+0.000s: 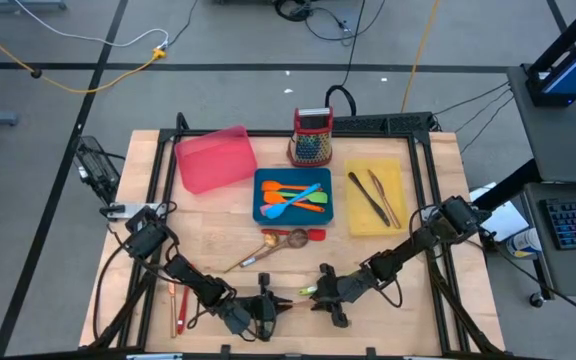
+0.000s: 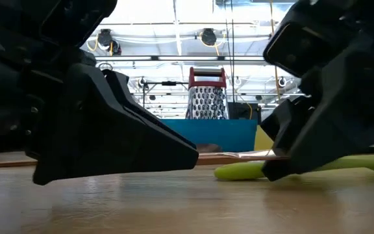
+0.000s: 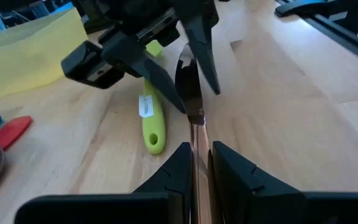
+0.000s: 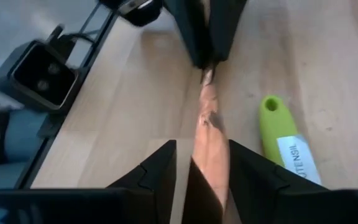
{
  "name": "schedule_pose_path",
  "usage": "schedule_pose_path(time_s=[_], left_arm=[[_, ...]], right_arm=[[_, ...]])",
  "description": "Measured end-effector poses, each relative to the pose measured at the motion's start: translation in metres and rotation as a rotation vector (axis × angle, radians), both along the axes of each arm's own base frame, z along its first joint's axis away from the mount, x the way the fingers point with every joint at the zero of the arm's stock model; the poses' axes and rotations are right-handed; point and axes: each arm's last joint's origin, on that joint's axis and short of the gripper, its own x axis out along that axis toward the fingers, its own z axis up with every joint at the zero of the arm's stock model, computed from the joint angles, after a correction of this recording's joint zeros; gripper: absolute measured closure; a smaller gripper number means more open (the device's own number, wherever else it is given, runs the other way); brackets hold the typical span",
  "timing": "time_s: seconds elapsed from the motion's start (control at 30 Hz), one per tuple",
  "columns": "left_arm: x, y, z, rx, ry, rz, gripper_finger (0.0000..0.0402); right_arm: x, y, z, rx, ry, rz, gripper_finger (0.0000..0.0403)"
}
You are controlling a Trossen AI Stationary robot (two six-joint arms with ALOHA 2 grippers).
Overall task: Pick & Place Kitchen Items
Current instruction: Put the gold table knife into the yellow bin
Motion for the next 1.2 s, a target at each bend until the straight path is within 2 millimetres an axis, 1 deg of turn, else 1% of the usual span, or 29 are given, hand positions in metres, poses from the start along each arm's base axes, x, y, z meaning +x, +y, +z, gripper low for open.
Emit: schedule_pose_path(time_s=[0.2,0.5,0.83,1.2], left_arm=[[0.003,0.003,0.000,0.031,0.002,-0.001,0.0350],[0.003,0.003,0.001,0.070,-0.001,-0.008,0.0350],[0.003,0.003,0.001,0.087,0.000,-0.020,0.0352],[0.003,0.004,0.001,0.086,-0.002,-0.012,0.0351]], right_arm=[[0.002,-0.004,0.000,0.029,0.017,-0.007,0.0302],[0.006,-0.010,0.000,0.075,0.041,-0.051,0.0349],[0.006,-0.011,0.000,0.088,0.049,-0.046,0.0397],[0.006,-0.010,-0.001,0.072,0.052,-0.007,0.0401]])
